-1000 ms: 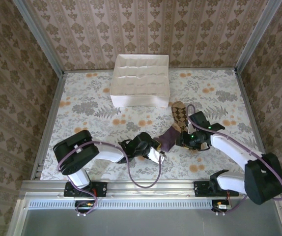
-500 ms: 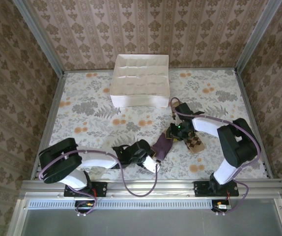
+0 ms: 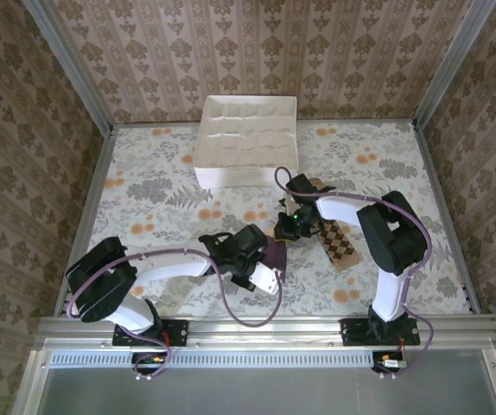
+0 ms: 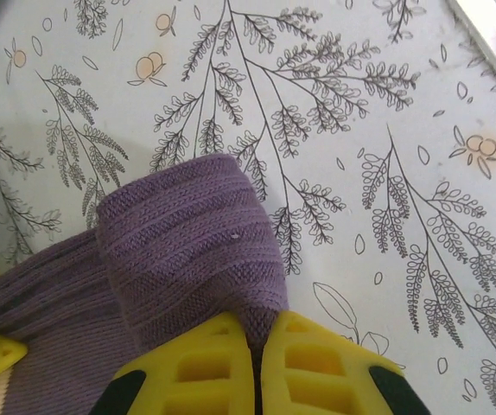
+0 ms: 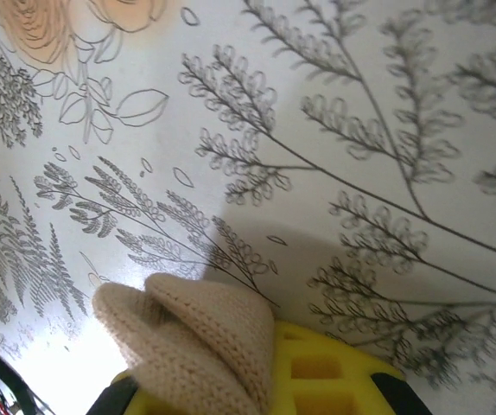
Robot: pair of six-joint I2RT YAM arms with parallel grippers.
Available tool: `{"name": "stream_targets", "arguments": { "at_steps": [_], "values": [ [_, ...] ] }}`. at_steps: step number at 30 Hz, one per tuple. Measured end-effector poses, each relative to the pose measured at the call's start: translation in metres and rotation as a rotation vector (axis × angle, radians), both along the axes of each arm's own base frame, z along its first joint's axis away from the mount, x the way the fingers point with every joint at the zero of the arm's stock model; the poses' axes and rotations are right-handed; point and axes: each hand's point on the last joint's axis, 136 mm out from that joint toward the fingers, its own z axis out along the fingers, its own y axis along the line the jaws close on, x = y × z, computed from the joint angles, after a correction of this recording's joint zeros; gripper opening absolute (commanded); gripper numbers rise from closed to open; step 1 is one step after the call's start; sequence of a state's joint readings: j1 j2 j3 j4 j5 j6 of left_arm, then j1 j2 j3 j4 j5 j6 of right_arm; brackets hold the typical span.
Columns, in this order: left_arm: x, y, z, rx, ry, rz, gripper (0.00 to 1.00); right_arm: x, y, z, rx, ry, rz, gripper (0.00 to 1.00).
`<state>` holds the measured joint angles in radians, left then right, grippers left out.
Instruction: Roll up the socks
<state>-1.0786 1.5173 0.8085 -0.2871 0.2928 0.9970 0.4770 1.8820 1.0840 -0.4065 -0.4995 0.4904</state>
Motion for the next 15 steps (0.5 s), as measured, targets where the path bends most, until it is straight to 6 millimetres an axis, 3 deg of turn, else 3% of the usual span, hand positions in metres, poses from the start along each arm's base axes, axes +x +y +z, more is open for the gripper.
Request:
{"name": "stream_targets", "arguments": {
  "at_steps": [10, 13, 15],
  "values": [
    [0.011, -0.004, -0.003, 0.049, 0.381, 0.079, 0.0, 0.003, 0.016, 0.001, 0.079, -0.035, 0.125, 0.01],
    [0.015, -0.006, -0.005, 0.064, 0.467, 0.115, 0.0, 0.004, 0.021, 0.001, 0.095, -0.062, 0.155, 0.21],
    [0.016, -0.007, -0.006, 0.067, 0.515, 0.134, 0.0, 0.004, 0.024, 0.002, 0.105, -0.081, 0.173, 0.29]
  ]
}}
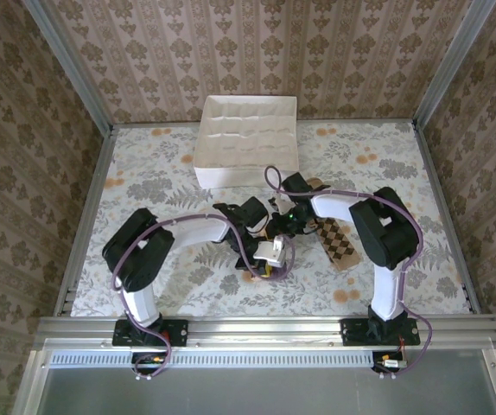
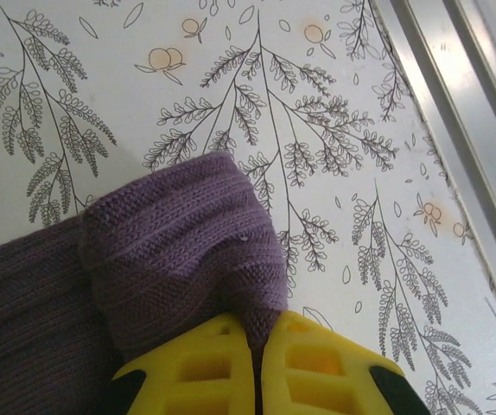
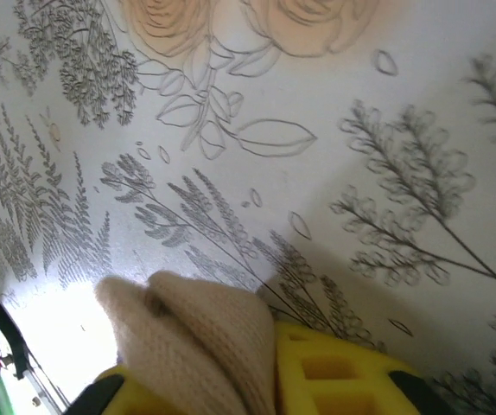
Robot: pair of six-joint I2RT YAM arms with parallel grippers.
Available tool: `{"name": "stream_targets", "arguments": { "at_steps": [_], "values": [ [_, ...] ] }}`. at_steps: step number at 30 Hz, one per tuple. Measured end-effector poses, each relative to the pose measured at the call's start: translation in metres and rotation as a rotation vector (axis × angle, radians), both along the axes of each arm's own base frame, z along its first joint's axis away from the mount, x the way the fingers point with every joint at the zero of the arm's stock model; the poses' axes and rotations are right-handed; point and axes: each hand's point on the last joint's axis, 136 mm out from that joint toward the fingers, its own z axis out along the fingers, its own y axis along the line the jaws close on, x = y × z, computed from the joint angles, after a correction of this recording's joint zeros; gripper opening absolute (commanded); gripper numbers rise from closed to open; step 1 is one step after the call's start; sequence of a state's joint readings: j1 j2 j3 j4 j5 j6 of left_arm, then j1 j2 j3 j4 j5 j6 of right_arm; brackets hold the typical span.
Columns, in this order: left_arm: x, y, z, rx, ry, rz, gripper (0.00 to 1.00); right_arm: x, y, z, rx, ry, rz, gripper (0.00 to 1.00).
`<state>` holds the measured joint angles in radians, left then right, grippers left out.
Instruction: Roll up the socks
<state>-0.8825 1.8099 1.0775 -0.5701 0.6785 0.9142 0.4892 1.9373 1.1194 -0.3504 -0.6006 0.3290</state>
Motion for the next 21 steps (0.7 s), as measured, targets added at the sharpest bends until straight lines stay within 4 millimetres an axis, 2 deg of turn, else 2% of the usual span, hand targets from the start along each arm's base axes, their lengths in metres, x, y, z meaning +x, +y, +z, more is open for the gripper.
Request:
{"name": "stream_targets", "arguments": {
  "at_steps": [6, 13, 21],
  "values": [
    [0.004, -0.001, -0.001, -0.002, 0.1, 0.055, 0.0, -0.003, -0.004, 0.008, 0.021, -0.086, -0.006, 0.43],
    [0.009, -0.006, -0.002, 0.003, 0.2, 0.12, 0.0, -0.011, -0.045, 0.02, 0.015, -0.174, -0.131, 0.45],
    [0.012, -0.011, -0.002, 0.005, 0.259, 0.157, 0.0, -0.033, -0.061, 0.042, 0.032, -0.253, -0.167, 0.49]
  ]
}}
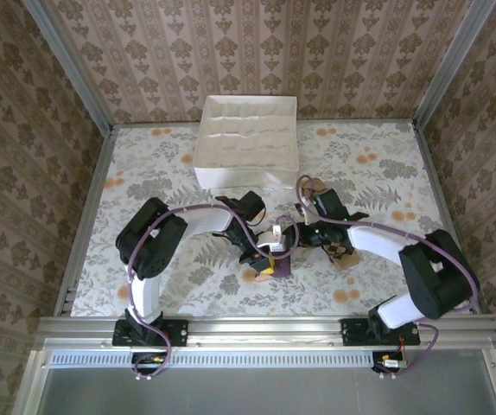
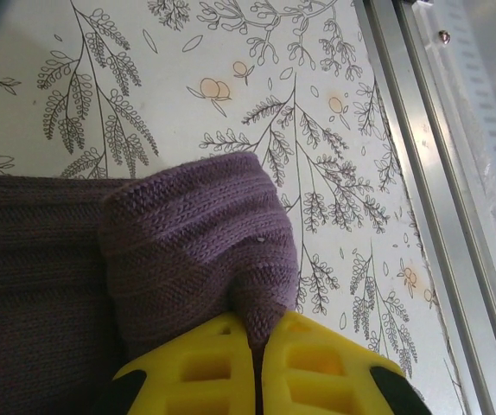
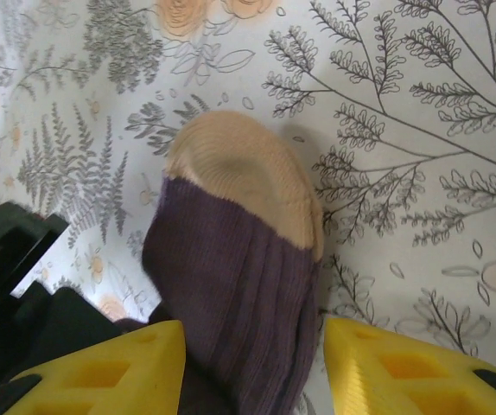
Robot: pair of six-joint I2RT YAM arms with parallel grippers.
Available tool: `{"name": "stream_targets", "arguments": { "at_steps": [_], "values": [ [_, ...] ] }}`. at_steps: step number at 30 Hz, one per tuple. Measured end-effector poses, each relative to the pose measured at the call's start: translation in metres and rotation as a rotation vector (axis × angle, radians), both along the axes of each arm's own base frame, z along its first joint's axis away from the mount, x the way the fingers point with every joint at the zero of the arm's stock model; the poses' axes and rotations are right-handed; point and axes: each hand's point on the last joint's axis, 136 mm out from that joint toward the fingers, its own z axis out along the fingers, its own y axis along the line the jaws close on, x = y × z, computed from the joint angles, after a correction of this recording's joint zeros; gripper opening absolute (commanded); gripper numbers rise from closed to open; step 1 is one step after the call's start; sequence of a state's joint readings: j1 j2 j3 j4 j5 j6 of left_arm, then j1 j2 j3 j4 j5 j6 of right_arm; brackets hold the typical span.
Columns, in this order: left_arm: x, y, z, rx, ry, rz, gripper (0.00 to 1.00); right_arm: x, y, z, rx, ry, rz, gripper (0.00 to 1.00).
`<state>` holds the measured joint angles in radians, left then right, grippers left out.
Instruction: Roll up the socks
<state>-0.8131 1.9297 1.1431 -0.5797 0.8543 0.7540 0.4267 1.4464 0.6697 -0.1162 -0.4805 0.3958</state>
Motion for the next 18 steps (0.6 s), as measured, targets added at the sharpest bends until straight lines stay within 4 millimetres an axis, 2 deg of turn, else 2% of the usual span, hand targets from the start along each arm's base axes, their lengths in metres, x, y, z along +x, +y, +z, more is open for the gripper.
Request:
{"name": "stream_targets", "arguments": {
  "at_steps": [5, 10, 14, 18],
  "values": [
    [0.004, -0.004, 0.0, -0.01, 0.041, 0.017, 0.0, -0.024, -0.003, 0.006, 0.026, -0.02, 0.006, 0.49],
    [0.01, -0.008, 0.0, -0.023, 0.093, 0.04, 0.01, -0.042, 0.001, -0.006, 0.026, 0.023, 0.023, 0.48],
    [0.012, -0.01, 0.0, -0.025, 0.123, 0.049, 0.01, -0.048, 0.011, -0.01, 0.037, 0.047, 0.046, 0.46],
    [0.013, -0.011, 0.0, -0.023, 0.127, 0.053, 0.01, -0.05, 0.017, -0.02, 0.021, 0.084, 0.058, 0.39]
  ]
}}
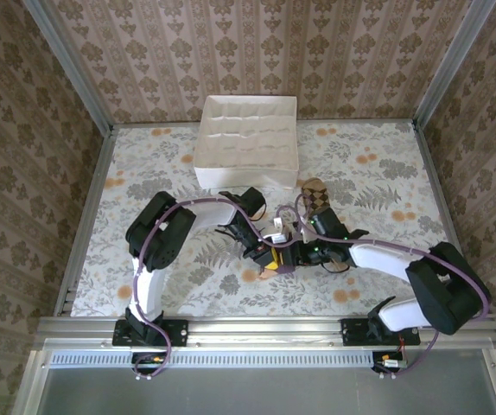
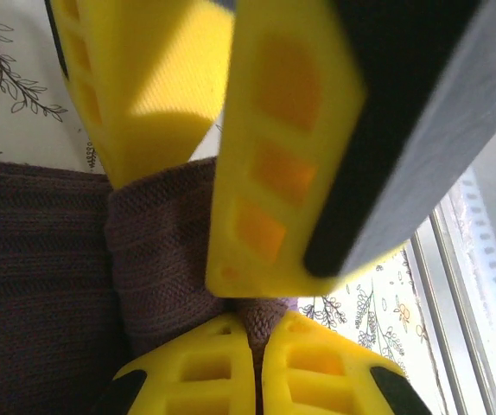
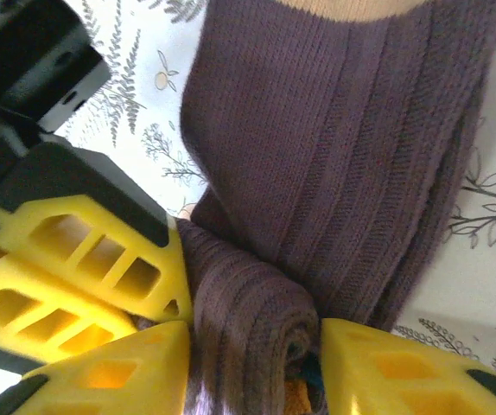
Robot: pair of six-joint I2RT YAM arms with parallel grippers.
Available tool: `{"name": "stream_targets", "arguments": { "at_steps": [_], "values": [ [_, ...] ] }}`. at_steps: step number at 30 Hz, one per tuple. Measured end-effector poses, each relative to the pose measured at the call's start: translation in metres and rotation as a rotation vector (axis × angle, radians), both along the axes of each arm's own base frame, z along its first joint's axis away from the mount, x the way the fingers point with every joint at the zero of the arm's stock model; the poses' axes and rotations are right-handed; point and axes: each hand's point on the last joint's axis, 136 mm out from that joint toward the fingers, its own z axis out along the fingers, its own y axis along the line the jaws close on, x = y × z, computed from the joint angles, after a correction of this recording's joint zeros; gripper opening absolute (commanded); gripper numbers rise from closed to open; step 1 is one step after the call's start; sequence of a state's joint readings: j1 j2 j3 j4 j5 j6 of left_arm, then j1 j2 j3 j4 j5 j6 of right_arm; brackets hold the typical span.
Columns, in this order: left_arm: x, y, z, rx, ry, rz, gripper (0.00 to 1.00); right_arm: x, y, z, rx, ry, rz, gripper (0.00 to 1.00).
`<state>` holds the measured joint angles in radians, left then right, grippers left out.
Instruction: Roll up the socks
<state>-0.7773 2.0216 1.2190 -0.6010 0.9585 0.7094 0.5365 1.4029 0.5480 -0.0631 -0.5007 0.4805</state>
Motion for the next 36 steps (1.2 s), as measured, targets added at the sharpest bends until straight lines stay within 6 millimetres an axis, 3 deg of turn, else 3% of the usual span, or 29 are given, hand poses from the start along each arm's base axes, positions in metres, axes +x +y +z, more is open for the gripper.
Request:
{"name": "stream_targets", "arguments": {
  "at_steps": [2, 6, 9, 15, 20, 29, 36],
  "values": [
    [0.001, 0.0, 0.0, 0.006, 0.003, 0.008, 0.02, 0.002, 0.001, -0.006, -0.017, 0.028, -0.005, 0.32],
    [0.005, -0.001, -0.002, -0.004, -0.017, 0.035, 0.09, 0.006, 0.0, -0.012, -0.047, 0.068, -0.04, 0.09],
    [0.007, 0.002, -0.003, -0.033, -0.084, 0.053, 0.15, 0.009, 0.001, -0.013, -0.055, 0.1, -0.07, 0.01],
    [0.011, 0.009, 0.0, -0.111, -0.344, 0.078, 0.27, 0.016, 0.006, -0.017, -0.066, 0.151, -0.093, 0.0],
    [0.013, 0.02, 0.004, -0.201, -0.644, 0.111, 0.42, 0.021, 0.01, -0.018, -0.065, 0.174, -0.102, 0.0],
    [0.007, 0.031, 0.008, -0.237, -1.044, 0.137, 0.56, 0.02, 0.01, -0.02, -0.075, 0.192, -0.104, 0.0],
    [-0.002, 0.026, 0.01, -0.229, -1.192, 0.112, 0.6, 0.02, 0.01, -0.021, -0.072, 0.212, -0.102, 0.0]
  ]
}}
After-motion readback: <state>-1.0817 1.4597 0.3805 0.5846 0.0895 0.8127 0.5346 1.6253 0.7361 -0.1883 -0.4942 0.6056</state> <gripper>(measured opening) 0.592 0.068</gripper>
